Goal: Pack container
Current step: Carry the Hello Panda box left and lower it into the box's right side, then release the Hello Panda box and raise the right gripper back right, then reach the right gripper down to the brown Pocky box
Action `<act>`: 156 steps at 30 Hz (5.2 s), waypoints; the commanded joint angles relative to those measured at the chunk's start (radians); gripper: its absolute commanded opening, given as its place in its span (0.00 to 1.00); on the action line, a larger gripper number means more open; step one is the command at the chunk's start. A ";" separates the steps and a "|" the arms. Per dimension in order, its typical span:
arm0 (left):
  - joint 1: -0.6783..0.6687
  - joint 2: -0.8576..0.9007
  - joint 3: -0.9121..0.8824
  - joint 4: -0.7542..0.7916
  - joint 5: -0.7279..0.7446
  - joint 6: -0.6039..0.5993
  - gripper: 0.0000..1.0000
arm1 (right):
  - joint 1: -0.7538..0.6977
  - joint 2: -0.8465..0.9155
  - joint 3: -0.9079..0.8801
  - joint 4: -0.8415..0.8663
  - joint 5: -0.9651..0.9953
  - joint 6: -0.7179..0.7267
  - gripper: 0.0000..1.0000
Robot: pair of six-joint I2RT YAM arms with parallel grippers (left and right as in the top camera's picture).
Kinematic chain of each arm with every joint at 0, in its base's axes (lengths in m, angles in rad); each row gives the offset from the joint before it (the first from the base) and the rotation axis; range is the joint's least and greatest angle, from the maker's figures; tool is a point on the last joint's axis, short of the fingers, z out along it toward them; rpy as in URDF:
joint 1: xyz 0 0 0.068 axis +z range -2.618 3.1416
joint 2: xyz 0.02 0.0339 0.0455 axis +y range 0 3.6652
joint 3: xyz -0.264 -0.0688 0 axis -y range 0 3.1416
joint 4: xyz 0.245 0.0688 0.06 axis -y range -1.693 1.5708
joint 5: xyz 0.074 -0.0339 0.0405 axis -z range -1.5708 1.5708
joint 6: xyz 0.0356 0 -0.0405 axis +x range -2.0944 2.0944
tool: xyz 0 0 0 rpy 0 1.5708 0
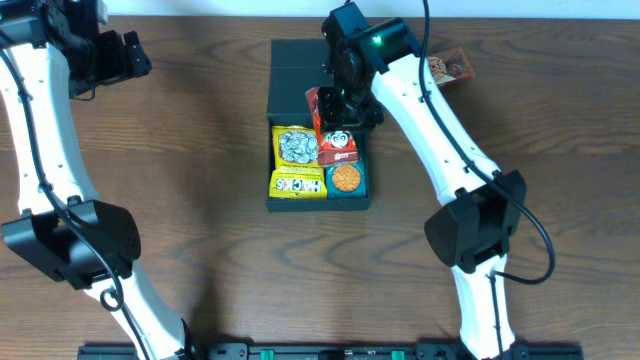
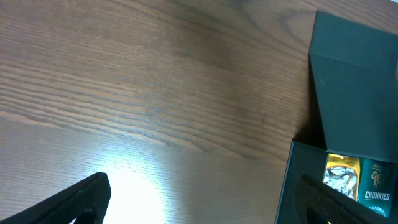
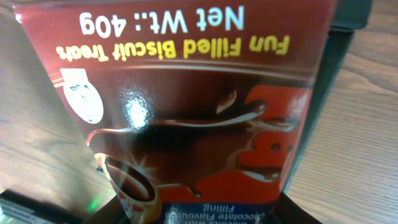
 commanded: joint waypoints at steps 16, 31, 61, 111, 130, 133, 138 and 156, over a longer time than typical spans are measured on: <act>0.002 0.000 0.000 -0.004 0.011 0.031 0.95 | 0.017 0.087 -0.007 -0.060 0.104 0.190 0.26; 0.001 0.000 0.000 -0.004 0.011 0.030 0.95 | 0.014 0.086 -0.007 -0.073 0.099 0.174 0.50; 0.001 0.000 0.000 -0.047 0.015 0.029 0.95 | 0.014 0.121 -0.163 0.025 0.113 0.010 0.01; 0.001 0.000 0.000 -0.047 0.014 0.018 0.95 | -0.363 0.142 0.066 0.732 0.203 0.733 0.84; 0.001 0.000 0.000 -0.034 0.014 0.018 0.95 | -0.475 0.265 0.066 0.590 0.175 0.927 0.79; 0.001 0.000 -0.008 -0.034 0.014 0.018 0.95 | -0.475 0.286 0.066 0.585 0.172 0.927 0.74; 0.001 0.000 -0.035 -0.034 0.014 0.018 0.95 | -0.474 0.338 0.066 0.696 0.115 0.875 0.67; 0.001 0.000 -0.078 -0.037 0.014 0.018 0.95 | -0.474 0.401 0.066 0.680 0.072 0.821 0.61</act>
